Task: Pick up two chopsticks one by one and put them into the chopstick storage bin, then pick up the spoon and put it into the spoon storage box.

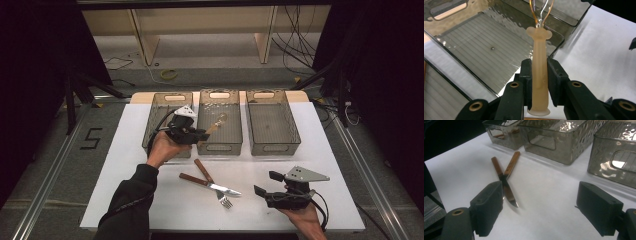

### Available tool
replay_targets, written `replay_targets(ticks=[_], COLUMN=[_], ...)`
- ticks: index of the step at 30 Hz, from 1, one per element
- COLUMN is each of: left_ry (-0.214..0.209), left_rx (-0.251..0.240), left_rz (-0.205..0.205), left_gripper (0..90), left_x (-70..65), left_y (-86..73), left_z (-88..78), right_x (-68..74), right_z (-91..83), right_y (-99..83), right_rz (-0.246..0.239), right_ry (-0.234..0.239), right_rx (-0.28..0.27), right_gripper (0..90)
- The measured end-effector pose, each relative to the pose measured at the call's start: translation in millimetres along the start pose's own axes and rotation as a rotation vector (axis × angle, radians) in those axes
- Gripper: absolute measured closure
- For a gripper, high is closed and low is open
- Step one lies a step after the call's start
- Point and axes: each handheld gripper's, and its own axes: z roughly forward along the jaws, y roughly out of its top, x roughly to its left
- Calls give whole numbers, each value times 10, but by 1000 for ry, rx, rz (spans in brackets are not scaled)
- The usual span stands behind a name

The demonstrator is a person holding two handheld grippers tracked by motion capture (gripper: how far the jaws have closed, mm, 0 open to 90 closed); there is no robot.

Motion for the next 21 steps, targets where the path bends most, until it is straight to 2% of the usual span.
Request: replay_targets(ticks=[8,21], left_ry=[28,52], left_rx=[-13,0], left_rz=[-20,-87], left_gripper=[751,751], left_x=[62,212], left_y=[110,159], left_z=[18,250], right_x=[-28,-26], right_z=[-16,-4], right_y=[-5,-4], right_rz=[-1,-3], right_ry=[4,9], right_rx=[-7,-5], right_gripper=[222,222])
